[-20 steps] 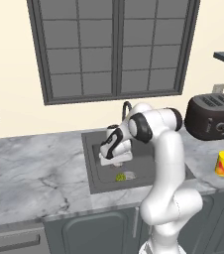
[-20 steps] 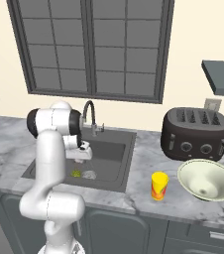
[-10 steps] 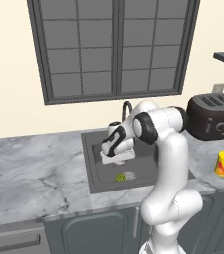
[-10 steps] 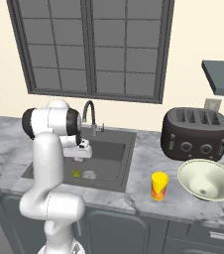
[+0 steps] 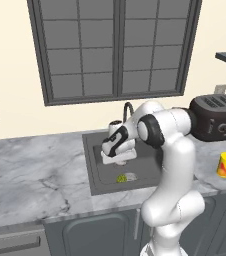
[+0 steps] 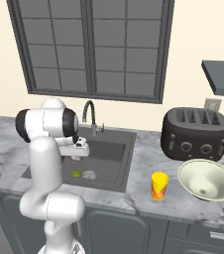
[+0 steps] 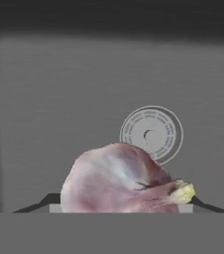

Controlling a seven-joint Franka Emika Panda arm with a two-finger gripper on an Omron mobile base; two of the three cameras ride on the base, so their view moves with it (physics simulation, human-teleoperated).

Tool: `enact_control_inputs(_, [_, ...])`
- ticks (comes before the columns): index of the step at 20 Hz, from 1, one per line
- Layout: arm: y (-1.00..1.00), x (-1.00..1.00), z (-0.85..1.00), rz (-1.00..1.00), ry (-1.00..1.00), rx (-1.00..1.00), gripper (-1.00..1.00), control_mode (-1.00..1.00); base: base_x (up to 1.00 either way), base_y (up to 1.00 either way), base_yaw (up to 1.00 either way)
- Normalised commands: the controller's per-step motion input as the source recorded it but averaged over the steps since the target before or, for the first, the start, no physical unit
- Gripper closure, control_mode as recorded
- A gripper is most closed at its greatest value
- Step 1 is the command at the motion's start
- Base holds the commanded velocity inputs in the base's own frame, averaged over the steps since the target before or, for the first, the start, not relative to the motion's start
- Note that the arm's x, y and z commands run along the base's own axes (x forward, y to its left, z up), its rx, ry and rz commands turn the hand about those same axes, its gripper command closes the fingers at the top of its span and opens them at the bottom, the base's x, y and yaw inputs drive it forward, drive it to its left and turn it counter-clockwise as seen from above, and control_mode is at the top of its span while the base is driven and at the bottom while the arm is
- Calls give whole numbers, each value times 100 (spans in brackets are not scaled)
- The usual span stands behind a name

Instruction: Remove the garlic and broccoli from the sink. Then move the bowl and cup from the counter to the sink for washing.

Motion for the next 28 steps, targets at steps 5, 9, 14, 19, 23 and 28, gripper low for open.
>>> enact_control_inputs(5, [3, -23, 28, 0, 0, -4, 100, -100, 0, 0, 0])
enact_control_inputs(9, [3, -27, 27, 0, 0, -6, 100, -100, 0, 0, 0])
enact_control_inputs(14, [1, -25, 31, 0, 0, -2, 100, -100, 0, 0, 0])
enact_control_inputs(19, [2, -24, 33, 0, 0, 0, 100, -100, 0, 0, 0])
enact_control_inputs(23, [2, -26, 33, 0, -1, 0, 100, -100, 0, 0, 0])
enact_control_inputs(28, [6, -25, 34, 0, -6, 0, 100, -100, 0, 0, 0])
